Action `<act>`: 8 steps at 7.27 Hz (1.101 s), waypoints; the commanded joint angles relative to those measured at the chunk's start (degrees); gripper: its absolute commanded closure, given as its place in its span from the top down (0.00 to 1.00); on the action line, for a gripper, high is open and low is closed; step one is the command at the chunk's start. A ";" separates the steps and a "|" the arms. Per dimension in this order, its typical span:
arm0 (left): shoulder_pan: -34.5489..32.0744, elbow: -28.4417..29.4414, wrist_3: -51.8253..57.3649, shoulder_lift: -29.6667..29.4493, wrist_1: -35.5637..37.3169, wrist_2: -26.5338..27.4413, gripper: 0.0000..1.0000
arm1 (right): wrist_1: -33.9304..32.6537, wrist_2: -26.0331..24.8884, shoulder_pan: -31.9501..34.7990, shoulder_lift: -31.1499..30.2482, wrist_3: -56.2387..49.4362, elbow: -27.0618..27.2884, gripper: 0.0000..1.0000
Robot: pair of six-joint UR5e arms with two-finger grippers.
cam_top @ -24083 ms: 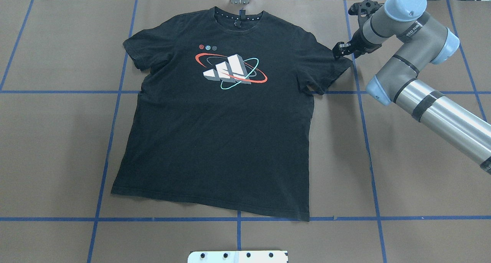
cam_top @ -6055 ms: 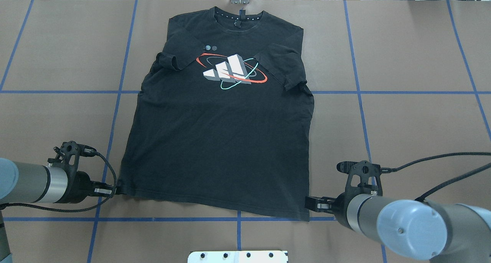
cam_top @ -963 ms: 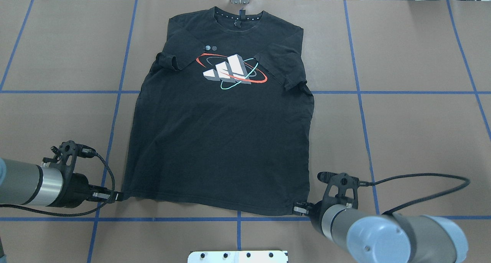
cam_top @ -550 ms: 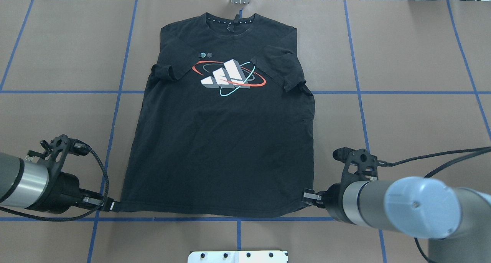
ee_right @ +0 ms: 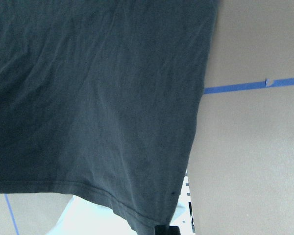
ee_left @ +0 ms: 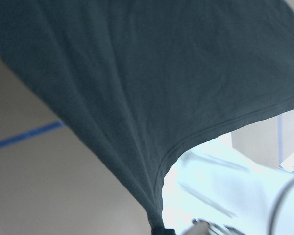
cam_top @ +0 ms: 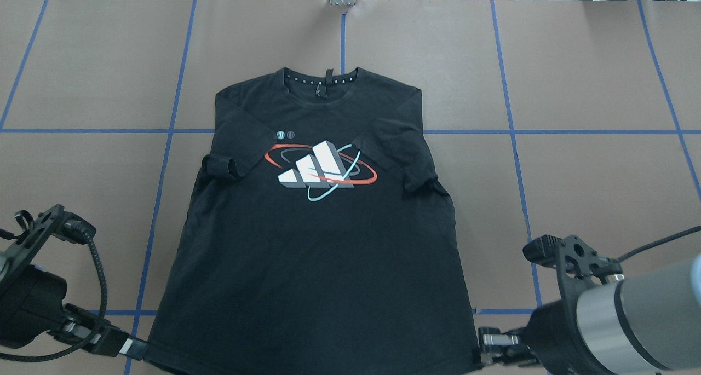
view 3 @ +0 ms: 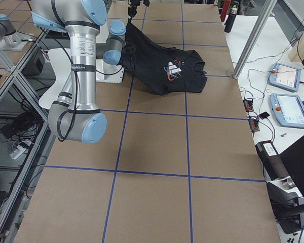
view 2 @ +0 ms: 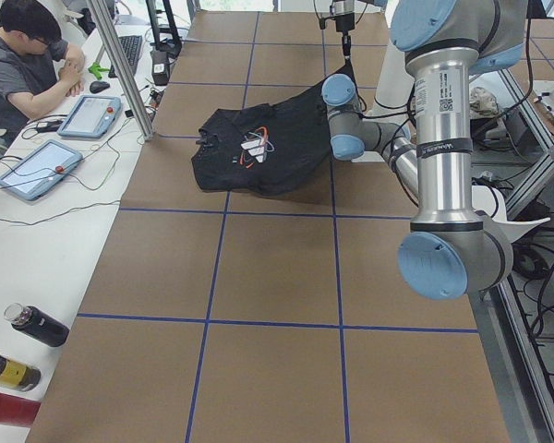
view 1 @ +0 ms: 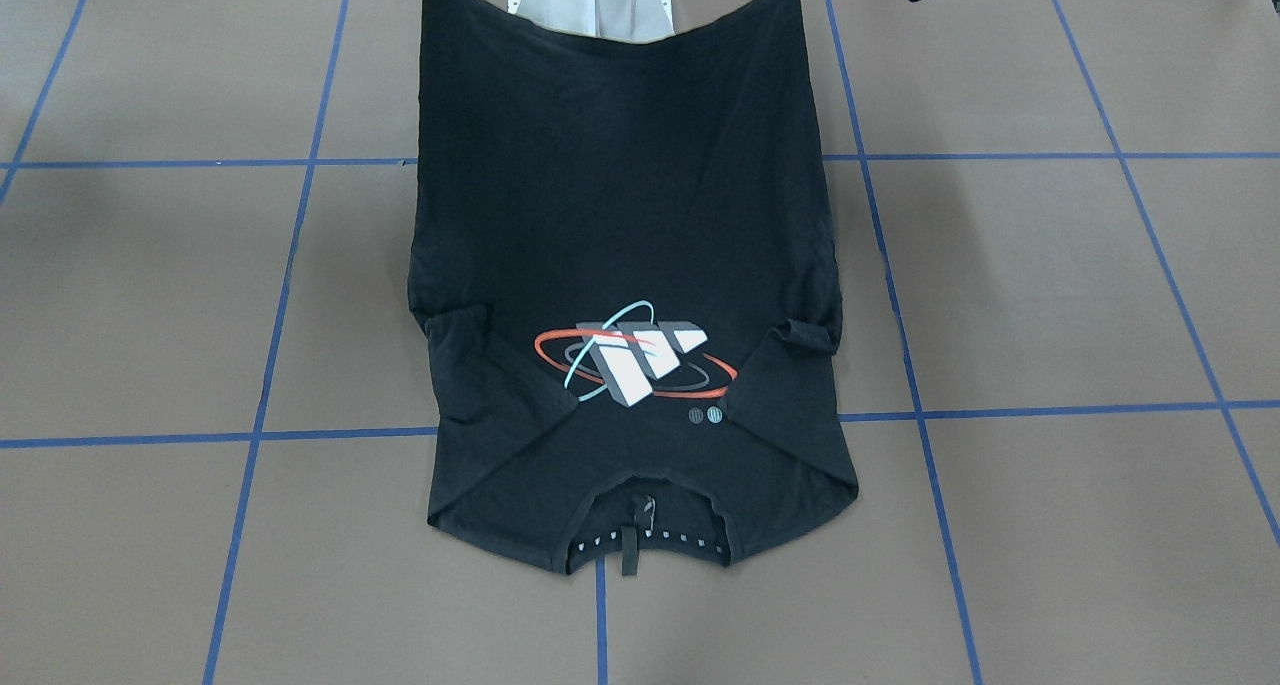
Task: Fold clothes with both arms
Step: 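Lift the hem with both grippers and fold it toward the collar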
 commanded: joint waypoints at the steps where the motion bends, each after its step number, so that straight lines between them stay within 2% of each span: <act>1: -1.10 0.64 -0.53 -0.28 0.17 2.18 0.00 | -0.07 -0.32 1.85 -0.16 -0.05 -0.46 0.00; 3: -4.00 6.95 -0.53 -3.42 0.26 10.07 0.00 | 0.02 -2.08 9.75 2.54 -4.15 -7.73 0.00; 5: -8.29 12.59 -0.71 -9.39 1.74 17.56 0.00 | 0.02 -5.32 16.35 11.58 -4.97 -19.76 0.00; 6: -11.71 13.05 -0.71 -11.16 3.75 19.41 0.00 | 0.02 -5.95 19.51 13.62 -6.45 -21.55 0.00; 8: -13.41 13.84 -0.71 -14.59 7.28 26.16 0.00 | 0.02 -5.96 24.70 16.51 -7.52 -24.36 0.00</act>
